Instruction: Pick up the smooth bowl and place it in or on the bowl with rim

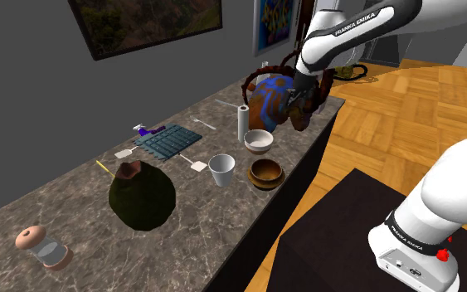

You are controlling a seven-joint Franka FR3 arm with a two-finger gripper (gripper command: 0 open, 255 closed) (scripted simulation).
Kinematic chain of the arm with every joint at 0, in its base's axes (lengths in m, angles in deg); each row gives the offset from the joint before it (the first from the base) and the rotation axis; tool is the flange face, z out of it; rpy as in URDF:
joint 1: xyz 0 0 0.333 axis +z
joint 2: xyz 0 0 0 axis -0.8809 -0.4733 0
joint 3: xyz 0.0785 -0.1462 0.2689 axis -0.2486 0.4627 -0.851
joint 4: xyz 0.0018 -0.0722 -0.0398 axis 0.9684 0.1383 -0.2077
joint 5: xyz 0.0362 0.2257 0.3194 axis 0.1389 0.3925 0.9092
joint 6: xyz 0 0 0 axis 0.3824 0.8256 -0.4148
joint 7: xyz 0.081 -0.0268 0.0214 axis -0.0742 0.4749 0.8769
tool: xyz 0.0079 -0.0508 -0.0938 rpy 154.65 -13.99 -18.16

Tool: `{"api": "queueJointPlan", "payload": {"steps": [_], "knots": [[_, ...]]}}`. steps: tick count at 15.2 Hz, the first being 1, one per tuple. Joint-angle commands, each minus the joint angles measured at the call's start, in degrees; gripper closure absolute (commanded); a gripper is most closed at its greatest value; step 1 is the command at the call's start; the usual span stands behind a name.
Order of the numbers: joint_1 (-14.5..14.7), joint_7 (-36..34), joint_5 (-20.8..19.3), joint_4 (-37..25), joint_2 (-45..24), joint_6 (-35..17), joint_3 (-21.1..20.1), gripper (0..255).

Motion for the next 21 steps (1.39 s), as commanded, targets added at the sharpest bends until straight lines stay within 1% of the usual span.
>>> {"api": "queueJointPlan", "payload": {"steps": [1, 6, 11, 16, 21], "knots": [[-0.15, 2.15, 1.46, -1.41, -4.28, -2.73, 1.07, 0], [-0.61, 7.18, 6.57, -6.56, -15.49, -8.05, 2.22, 0], [-2.40, 12.23, 12.17, -13.65, -26.84, -11.38, 1.69, 0], [-5.16, 15.91, 16.37, -22.55, -38.12, -12.98, 0.07, 0], [-7.97, 17.80, 18.59, -33.33, -49.51, -13.05, -1.63, 0]]}}
